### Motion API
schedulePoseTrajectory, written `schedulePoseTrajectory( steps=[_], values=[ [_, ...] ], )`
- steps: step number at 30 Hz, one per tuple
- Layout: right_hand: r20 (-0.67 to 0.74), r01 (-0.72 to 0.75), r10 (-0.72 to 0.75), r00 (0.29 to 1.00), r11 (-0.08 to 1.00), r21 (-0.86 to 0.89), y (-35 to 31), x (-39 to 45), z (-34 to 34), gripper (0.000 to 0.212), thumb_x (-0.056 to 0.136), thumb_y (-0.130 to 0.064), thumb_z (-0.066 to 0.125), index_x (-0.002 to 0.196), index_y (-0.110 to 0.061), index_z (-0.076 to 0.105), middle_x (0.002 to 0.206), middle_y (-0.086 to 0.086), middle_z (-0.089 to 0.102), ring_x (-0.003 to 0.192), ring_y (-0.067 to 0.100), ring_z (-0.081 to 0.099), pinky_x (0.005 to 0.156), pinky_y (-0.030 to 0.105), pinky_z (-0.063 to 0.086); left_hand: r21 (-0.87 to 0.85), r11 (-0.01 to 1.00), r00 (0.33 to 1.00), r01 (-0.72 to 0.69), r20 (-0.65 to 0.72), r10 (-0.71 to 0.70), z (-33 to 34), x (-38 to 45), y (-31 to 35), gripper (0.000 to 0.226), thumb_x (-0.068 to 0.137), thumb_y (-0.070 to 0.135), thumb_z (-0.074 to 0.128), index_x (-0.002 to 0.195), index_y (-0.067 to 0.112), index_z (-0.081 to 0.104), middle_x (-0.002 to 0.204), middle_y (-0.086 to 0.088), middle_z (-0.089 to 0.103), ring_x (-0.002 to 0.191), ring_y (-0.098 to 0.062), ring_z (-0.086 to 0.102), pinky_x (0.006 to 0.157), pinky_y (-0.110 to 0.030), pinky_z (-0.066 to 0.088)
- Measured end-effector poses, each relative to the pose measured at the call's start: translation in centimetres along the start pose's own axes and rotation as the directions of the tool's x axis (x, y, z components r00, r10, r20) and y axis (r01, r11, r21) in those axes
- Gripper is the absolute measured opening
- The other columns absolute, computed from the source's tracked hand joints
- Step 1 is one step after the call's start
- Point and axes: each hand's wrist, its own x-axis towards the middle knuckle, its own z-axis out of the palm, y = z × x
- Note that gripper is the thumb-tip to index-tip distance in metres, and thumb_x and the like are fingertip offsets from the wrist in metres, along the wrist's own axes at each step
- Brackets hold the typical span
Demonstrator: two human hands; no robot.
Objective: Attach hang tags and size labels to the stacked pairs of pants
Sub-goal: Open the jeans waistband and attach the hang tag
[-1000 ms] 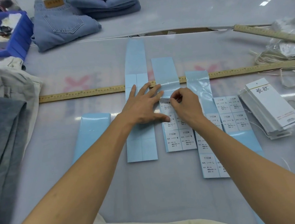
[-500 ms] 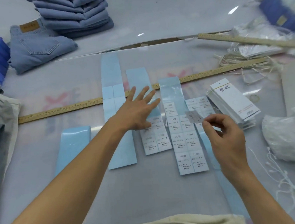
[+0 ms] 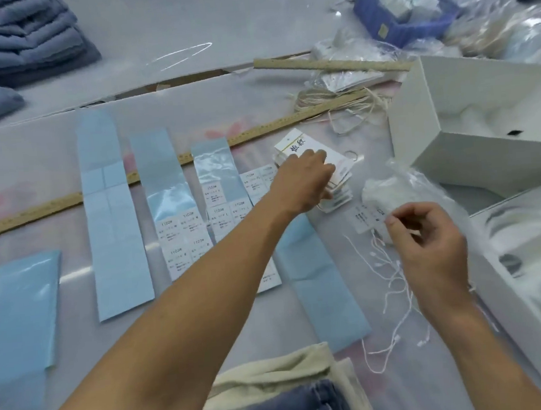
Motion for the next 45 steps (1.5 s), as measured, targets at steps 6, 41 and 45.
schedulePoseTrajectory(
  steps=[6,41,45],
  values=[
    [-0.017,0.052,-0.052,0.998,0.999,-0.01,-0.4,0.7,-1.9,0.02,0.092,-0.001,0.069,0.088,-0.02,0.064,0.082,-0.016,0.067,0.081,0.004,0.065,0.076,0.018,0.053,0.181,0.983,1.0,-0.015,0.001,0.015,-1.0,-0.3,1.5,0.038,0.098,0.045,0.051,0.112,0.011,0.063,0.109,-0.013,0.063,0.098,-0.036,0.062,0.078,-0.042,0.039],
    [-0.046,-0.046,0.047,0.998,0.999,0.028,1.4,-3.0,-4.1,0.024,0.091,-0.005,0.071,0.084,-0.026,0.064,0.082,-0.011,0.069,0.078,0.009,0.066,0.073,0.017,0.052,0.13,0.978,0.927,-0.165,-0.318,0.199,-0.4,-3.0,2.0,0.027,0.076,-0.013,0.074,0.098,0.003,0.068,0.065,-0.011,0.061,0.058,-0.029,0.057,0.041,-0.033,0.042],
    [-0.041,-0.047,0.048,0.998,0.998,0.029,1.3,-3.1,-4.2,0.023,0.091,-0.004,0.071,0.084,-0.025,0.064,0.08,-0.012,0.069,0.076,0.007,0.064,0.073,0.016,0.051,-0.042,0.993,0.909,-0.109,-0.408,0.083,-0.3,-2.7,1.9,0.017,0.08,-0.006,0.079,0.086,0.002,0.064,0.062,-0.012,0.058,0.056,-0.031,0.054,0.041,-0.034,0.04]
  ],
)
